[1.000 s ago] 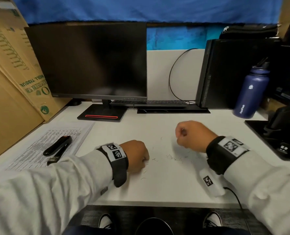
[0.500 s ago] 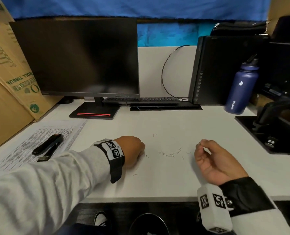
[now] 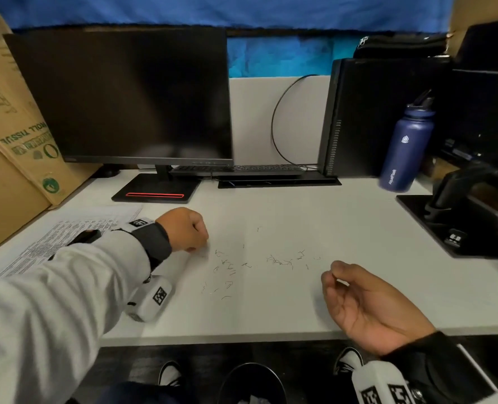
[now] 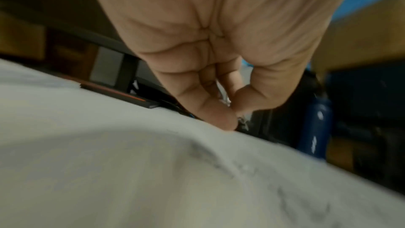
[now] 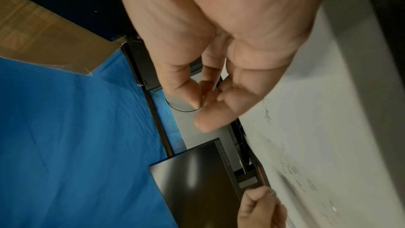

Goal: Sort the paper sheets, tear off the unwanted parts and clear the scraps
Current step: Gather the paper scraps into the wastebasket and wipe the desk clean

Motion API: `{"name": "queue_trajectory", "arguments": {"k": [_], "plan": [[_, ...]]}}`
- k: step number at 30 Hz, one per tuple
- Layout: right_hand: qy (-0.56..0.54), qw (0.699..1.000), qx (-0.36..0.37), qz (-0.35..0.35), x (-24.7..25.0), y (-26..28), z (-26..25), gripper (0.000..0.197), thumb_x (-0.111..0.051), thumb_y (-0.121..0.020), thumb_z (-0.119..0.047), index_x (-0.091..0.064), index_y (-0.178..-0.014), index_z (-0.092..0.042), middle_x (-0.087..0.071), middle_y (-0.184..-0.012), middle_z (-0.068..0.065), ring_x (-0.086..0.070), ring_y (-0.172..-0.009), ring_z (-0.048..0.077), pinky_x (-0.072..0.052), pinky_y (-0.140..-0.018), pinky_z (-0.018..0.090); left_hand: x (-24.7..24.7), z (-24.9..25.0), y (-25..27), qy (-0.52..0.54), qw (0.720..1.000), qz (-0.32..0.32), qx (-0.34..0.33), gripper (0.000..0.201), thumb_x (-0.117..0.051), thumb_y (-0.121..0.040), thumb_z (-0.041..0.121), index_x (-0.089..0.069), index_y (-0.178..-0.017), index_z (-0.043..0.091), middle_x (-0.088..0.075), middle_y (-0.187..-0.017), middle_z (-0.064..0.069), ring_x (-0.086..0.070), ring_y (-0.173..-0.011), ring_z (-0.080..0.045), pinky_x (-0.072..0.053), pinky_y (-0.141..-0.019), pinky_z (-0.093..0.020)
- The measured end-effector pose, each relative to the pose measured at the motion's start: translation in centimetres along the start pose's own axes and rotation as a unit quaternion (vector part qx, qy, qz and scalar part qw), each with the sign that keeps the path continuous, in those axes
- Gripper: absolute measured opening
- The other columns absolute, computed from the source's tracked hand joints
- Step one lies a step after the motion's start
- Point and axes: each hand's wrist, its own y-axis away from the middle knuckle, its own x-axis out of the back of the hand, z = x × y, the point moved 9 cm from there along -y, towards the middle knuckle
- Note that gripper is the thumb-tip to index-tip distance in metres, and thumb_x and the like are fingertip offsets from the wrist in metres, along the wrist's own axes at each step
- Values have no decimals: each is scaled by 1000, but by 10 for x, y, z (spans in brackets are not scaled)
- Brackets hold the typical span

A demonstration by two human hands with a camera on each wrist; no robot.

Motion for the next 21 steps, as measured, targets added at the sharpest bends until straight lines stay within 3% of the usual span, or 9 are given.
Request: {"name": "queue_trajectory", "arguments": {"k": [2, 4, 6, 8, 10, 12, 16, 21], "plan": [[28, 999, -29, -22, -1, 3, 7, 55, -97, -32, 3, -66, -76, -9, -62, -77, 9, -68, -63, 16, -59, -51, 26, 9, -19, 7, 197, 979, 5, 55, 10, -67, -83, -4, -69, -80, 5, -68, -79, -8, -65, -67, -19, -60, -64, -26], [67, 994, -63, -58, -6, 9, 19, 47, -97, -40, 1, -65, -73, -9, -61, -75, 11, -66, -60, 17, -59, -50, 26, 10, -29, 18, 352, 932, 1, 88, 12, -64, -85, -6, -66, -82, 6, -63, -77, -11, -60, -64, -17, -58, -59, -23], [108, 983, -109, -100, -10, 20, 36, 40, -95, -49, 2, -65, -75, -6, -60, -73, 16, -64, -57, 20, -60, -51, 28, 9, -34, 30, 491, 865, -2, 107, 14, -58, -88, -5, -62, -83, 7, -61, -76, -10, -57, -61, -15, -56, -54, -20], [135, 969, -161, -132, -9, 33, 57, 33, -90, -58, 6, -66, -79, -4, -58, -72, 20, -63, -57, 23, -60, -52, 31, 5, -37, 45, 615, 779, -13, 121, 15, -53, -86, -5, -57, -82, 9, -58, -74, -8, -54, -60, -13, -54, -49, -16], [154, 956, -210, -138, 2, 42, 79, 26, -84, -64, 10, -67, -80, -1, -57, -73, 22, -65, -58, 26, -60, -52, 34, -2, -29, 66, 706, 698, -54, 107, 16, -60, -73, -4, -53, -76, 10, -54, -76, -6, -53, -60, -11, -53, -50, -15], [169, 947, -244, -125, 20, 44, 99, 21, -78, -67, 14, -67, -79, 1, -56, -75, 23, -66, -59, 29, -60, -51, 36, -12, -19, 92, 759, 638, -102, 81, 19, -67, -62, -1, -55, -70, 11, -53, -77, -2, -53, -63, -9, -53, -54, -14], [202, 938, -276, -63, 66, 26, 125, 16, -72, -70, 12, -67, -77, -1, -58, -75, 22, -66, -60, 26, -60, -50, 33, -60, -9, 148, 786, 588, -172, 76, 29, -80, -54, -3, -59, -70, 11, -55, -79, -2, -54, -69, -9, -55, -58, -14], [244, 929, -272, 53, 125, -23, 146, 15, -62, -86, 9, -63, -79, -4, -64, -72, 17, -68, -60, 20, -61, -55, 28, -159, -31, 190, 779, 559, -211, 189, 38, -85, -45, -12, -65, -73, 5, -59, -76, -13, -61, -60, -17, -59, -51, -22]]}}
